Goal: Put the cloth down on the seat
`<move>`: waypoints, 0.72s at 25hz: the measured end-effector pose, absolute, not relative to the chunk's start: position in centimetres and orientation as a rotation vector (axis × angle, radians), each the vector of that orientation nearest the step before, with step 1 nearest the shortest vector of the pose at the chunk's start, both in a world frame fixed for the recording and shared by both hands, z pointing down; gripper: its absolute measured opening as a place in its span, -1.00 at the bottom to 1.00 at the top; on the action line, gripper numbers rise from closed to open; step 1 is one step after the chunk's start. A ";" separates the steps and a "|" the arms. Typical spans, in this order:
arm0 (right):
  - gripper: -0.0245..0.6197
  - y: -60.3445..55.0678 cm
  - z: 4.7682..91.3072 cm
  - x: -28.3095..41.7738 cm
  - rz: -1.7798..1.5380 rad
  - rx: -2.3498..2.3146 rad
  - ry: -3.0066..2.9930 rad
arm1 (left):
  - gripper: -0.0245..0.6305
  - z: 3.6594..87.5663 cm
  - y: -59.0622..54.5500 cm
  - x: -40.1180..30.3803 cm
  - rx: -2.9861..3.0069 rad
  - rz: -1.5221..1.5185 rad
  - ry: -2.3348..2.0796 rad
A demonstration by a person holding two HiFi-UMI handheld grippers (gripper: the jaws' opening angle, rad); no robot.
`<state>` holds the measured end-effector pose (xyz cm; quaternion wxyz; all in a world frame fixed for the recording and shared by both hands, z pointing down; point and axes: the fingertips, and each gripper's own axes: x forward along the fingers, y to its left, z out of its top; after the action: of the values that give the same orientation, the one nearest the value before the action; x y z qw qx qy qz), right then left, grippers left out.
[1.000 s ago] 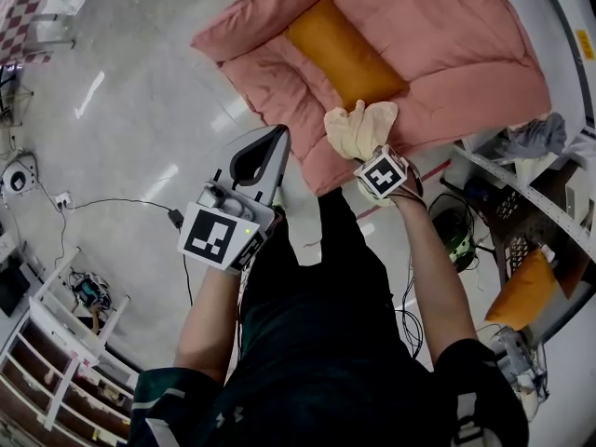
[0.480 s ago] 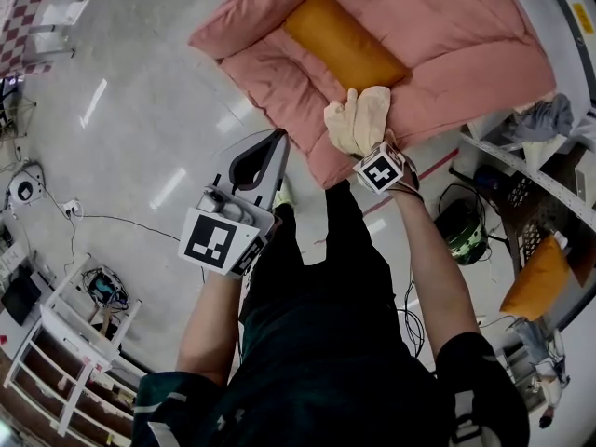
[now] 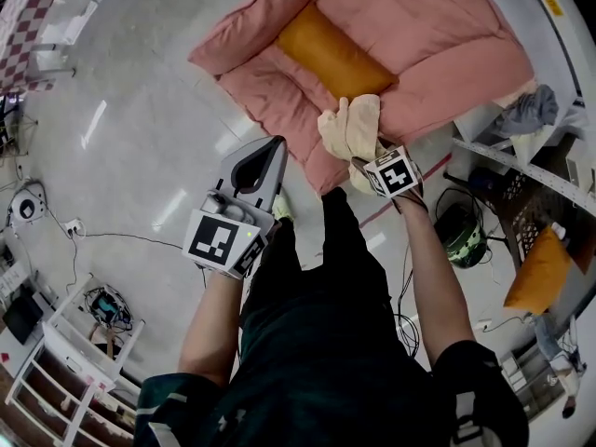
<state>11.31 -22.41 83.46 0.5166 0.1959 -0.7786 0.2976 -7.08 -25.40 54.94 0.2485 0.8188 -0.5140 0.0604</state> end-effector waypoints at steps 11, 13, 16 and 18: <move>-0.41 -25.7 70.7 12.2 0.761 0.785 -2.082 | -0.91 52.6 -25.8 -6.7 2.189 0.181 -1.340; -0.56 -26.3 67.7 11.6 0.751 0.847 -2.141 | -0.91 51.6 -25.7 -6.7 2.192 0.183 -1.335; -0.69 -27.4 63.2 10.6 0.726 0.936 -2.237 | -0.91 50.3 -25.6 -7.0 2.198 0.193 -1.338; -0.77 -28.2 60.3 10.0 0.696 0.988 -2.301 | -0.91 49.5 -25.8 -7.2 2.211 0.197 -1.339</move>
<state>9.95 -28.20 60.32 0.2680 0.3661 -0.8530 0.2581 -7.17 -25.82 49.53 0.2713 0.8210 -0.4971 0.0730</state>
